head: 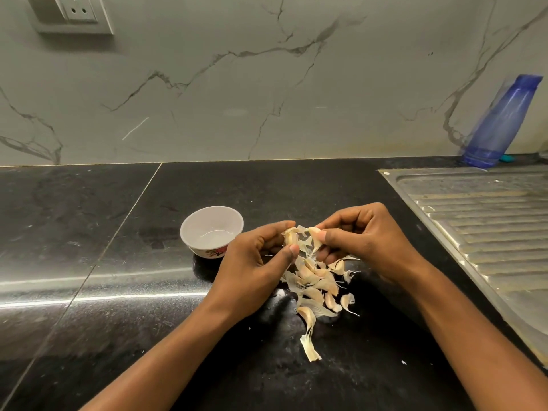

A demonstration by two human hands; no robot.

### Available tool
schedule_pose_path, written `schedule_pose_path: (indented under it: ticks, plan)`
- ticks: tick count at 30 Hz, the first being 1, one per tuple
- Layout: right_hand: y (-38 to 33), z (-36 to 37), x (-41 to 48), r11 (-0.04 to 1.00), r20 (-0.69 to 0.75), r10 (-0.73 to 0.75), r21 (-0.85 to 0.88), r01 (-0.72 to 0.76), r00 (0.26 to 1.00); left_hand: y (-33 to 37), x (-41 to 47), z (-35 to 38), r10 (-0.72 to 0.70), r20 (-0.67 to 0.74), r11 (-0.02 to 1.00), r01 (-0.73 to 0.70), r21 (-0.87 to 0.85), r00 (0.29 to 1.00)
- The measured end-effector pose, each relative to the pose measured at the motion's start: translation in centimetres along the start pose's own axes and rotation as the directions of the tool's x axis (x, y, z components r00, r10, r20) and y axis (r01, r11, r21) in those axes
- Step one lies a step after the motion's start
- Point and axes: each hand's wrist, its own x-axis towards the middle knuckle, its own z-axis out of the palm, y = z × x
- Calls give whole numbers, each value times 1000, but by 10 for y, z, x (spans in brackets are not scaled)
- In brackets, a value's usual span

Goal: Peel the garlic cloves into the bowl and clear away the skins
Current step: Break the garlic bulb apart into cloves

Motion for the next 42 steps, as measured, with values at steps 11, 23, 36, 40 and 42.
schedule_pose_path:
  ticks: [11,23,36,40,42]
  plan:
    - [6,-10,-2,859,59,-9,-511,38,998,1,1,0,-56,-82,998,54,-18,995]
    - [1,7,-4,971,86,-80,-218,98,993,5,-5,3,50,-48,997,-47,61,998]
    - [7,11,-2,998,165,-52,38,46,985,9,-6,0,-7,-56,998,4,-56,998]
    - [6,7,-1,997,155,-65,55,57,986,10,-5,-2,-44,-23,989,41,-139,999]
    - [4,6,0,998,139,-62,42,56,988,11,-4,-1,-75,-11,980,72,-185,997]
